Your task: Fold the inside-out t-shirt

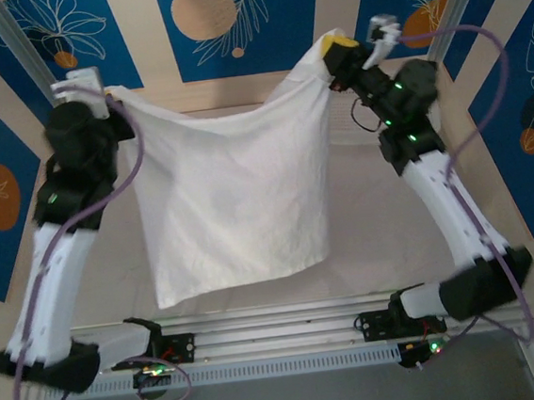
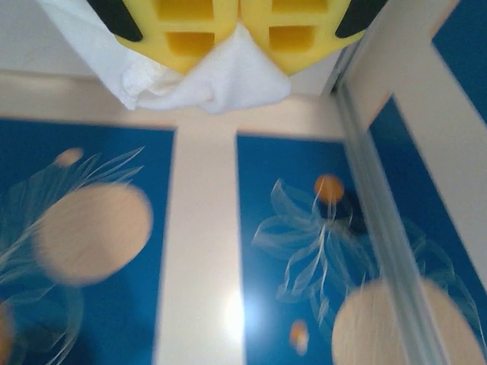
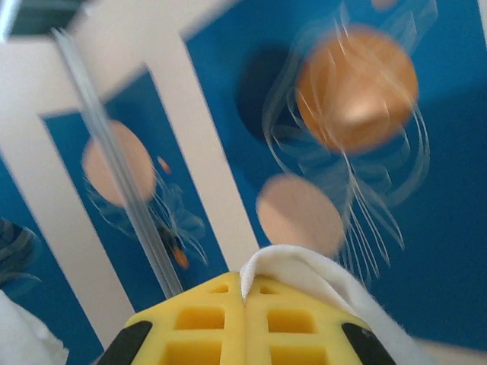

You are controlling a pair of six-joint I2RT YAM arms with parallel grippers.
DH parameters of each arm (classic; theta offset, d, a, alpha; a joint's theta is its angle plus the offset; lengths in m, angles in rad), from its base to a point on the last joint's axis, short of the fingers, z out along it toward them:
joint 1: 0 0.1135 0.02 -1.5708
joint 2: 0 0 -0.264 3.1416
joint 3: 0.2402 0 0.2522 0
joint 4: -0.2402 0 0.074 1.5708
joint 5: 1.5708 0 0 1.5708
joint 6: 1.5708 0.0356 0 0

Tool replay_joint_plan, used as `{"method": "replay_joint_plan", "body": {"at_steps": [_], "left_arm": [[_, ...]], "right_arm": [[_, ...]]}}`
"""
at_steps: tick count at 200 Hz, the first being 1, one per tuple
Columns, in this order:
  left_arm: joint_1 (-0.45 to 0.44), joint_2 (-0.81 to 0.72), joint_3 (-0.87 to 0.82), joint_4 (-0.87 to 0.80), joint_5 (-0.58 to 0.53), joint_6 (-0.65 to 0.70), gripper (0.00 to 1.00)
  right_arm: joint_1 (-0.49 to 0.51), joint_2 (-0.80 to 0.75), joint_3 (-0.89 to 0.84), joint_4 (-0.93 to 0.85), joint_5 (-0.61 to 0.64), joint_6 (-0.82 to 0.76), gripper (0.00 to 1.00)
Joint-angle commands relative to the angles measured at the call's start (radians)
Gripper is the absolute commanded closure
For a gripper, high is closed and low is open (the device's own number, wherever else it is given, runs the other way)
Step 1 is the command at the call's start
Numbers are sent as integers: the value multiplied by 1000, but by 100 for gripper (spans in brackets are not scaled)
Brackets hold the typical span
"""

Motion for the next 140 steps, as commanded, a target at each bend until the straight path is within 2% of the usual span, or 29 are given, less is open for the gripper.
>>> {"method": "replay_joint_plan", "body": {"at_steps": [1, 5, 8, 16, 20, 25, 30, 39, 51, 71, 91, 114, 140], "left_arm": [[101, 123, -126, 96, 75, -119, 100], [115, 151, -142, 112, 101, -130, 100], [125, 174, -148, 112, 121, -143, 95], [147, 228, -151, 97, 170, -175, 69], [155, 250, -151, 90, 195, -187, 55], [161, 268, -152, 79, 223, -202, 35], [161, 280, -159, 75, 247, -213, 20], [161, 273, -186, 87, 293, -225, 6], [161, 230, -237, 113, 337, -256, 1], [160, 124, -306, 105, 420, -311, 1], [131, 17, -393, 97, 560, -358, 1], [-6, -86, -495, 81, 618, -316, 1], [-218, -147, -605, 101, 668, -155, 1]], "right_arm": [[-24, 143, -28, 15, -79, -23, 93], [-28, 173, -16, -16, -88, -34, 86], [-30, 195, -7, -41, -92, -43, 77], [-38, 243, 21, -114, -87, -59, 49], [-42, 264, 34, -150, -82, -55, 39], [-50, 283, 53, -193, -82, -46, 32], [-59, 297, 69, -233, -89, -33, 27], [-72, 307, 96, -301, -92, -13, 22], [-83, 299, 124, -384, -97, 0, 21], [-77, 248, 134, -513, -139, -6, 21], [-31, 162, 45, -592, -126, 31, 22], [51, 27, -188, -554, -60, 80, 22], [148, -110, -455, -528, 67, 139, 22]]}}
